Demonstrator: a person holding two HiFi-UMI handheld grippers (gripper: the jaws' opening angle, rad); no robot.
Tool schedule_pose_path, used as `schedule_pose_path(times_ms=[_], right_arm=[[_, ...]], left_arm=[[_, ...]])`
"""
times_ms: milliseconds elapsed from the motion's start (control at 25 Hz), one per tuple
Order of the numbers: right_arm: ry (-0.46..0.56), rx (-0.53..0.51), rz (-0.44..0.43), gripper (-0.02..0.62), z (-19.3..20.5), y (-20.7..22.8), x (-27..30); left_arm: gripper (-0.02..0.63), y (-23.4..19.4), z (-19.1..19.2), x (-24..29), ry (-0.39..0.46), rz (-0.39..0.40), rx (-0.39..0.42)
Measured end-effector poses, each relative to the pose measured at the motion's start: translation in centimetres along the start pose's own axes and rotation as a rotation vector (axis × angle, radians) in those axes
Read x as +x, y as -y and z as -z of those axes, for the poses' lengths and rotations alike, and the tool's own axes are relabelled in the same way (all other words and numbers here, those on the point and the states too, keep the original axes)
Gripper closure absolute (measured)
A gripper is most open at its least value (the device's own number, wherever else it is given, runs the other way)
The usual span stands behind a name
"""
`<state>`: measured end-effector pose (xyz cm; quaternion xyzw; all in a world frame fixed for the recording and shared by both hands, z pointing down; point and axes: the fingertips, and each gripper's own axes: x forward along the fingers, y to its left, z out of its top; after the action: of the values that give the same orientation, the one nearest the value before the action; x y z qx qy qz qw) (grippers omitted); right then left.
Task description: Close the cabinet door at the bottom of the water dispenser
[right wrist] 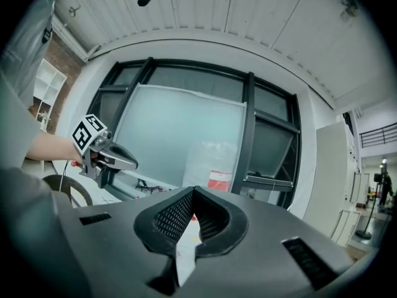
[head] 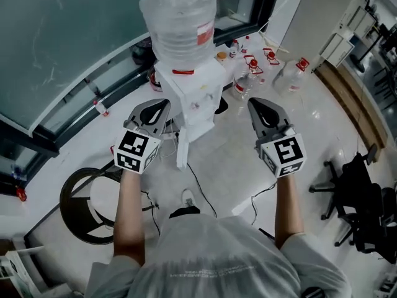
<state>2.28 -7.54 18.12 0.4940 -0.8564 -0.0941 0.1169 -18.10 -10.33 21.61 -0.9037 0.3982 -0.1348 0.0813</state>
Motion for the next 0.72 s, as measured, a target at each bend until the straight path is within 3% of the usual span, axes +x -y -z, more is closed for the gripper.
schedule_pose_path(times_ms=[240, 400, 480, 720], right_arm=[[-0.059, 0.062, 0.035, 0.568, 4.0, 1.6, 5.5], [-0.104, 0.091, 0.006, 0.538, 7.6, 1.2, 8.6], [-0.131, 0.110, -0.022, 0.500, 10.2, 0.7, 9.9], [-0.214, 0.144, -0.193, 0.431, 21.6, -3.2, 13.4]], left_arm=[[0.589, -2.8, 5.7, 5.3, -0.063, 0.072, -0.074], [0.573, -3.3, 10.6, 7.4, -0.103, 0.083, -0.150], [0.485, -3.0, 13.7, 8.4, -0.134, 0.067, -0.200], [0.461, -0.8, 26.1, 10.3, -0.270, -0.041, -0.368]])
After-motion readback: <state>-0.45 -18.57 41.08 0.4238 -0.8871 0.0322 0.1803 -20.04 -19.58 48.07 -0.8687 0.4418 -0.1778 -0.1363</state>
